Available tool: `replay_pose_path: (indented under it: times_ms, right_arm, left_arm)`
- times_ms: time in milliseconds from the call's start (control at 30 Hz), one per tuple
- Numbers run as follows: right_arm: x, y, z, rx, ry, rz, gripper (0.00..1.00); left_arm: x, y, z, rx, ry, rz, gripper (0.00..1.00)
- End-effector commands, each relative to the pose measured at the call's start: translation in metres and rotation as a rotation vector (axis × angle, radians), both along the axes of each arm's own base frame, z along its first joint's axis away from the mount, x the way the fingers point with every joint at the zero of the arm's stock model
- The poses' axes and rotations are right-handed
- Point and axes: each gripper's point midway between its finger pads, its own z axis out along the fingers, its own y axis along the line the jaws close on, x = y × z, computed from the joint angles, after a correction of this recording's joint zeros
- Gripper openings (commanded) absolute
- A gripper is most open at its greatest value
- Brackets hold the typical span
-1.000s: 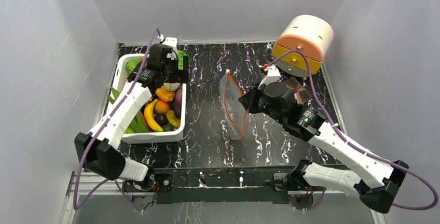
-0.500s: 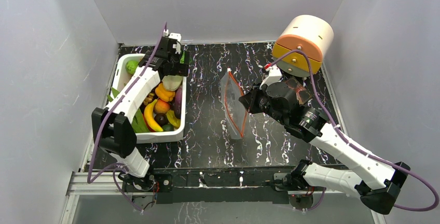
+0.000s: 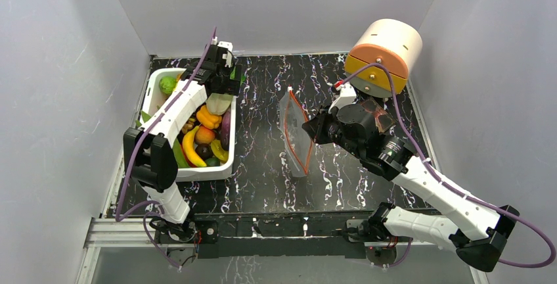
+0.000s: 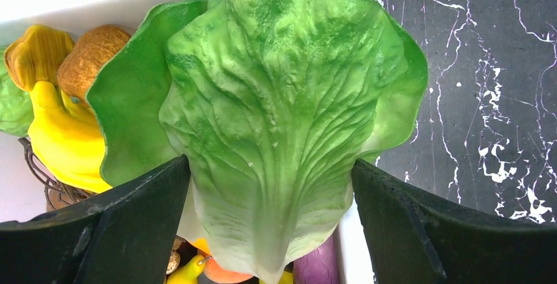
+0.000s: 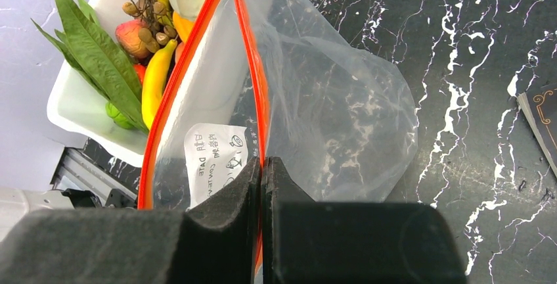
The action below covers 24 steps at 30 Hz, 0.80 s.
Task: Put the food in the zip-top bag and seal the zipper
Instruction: Pick up the fake vegetable from the bin.
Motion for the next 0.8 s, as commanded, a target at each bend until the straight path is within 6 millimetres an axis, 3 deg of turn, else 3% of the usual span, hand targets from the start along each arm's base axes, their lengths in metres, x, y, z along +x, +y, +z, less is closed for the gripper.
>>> replay_pose_path:
  times_ms: [0, 333, 567, 767]
  right_arm:
    - [0.002, 0.002, 0.023, 0.069, -0.06, 0.002, 0.0]
    - [0.002, 0.004, 0.025, 0.069, -0.064, 0.012, 0.0]
    - [0.002, 0.007, 0.025, 0.077, -0.067, 0.021, 0.0]
    - [0.001, 0.006, 0.02, 0.071, -0.058, 0.023, 0.0]
  left_arm:
    - [0.002, 0.01, -0.005, 0.03, 0.003, 0.031, 0.89]
    - [-0.004, 0.015, -0.017, 0.056, 0.04, 0.049, 0.55]
    - [-0.005, 0.018, -0.015, 0.067, 0.04, 0.057, 0.44]
    - [-0.005, 0.021, 0.003, 0.062, -0.006, 0.077, 0.42]
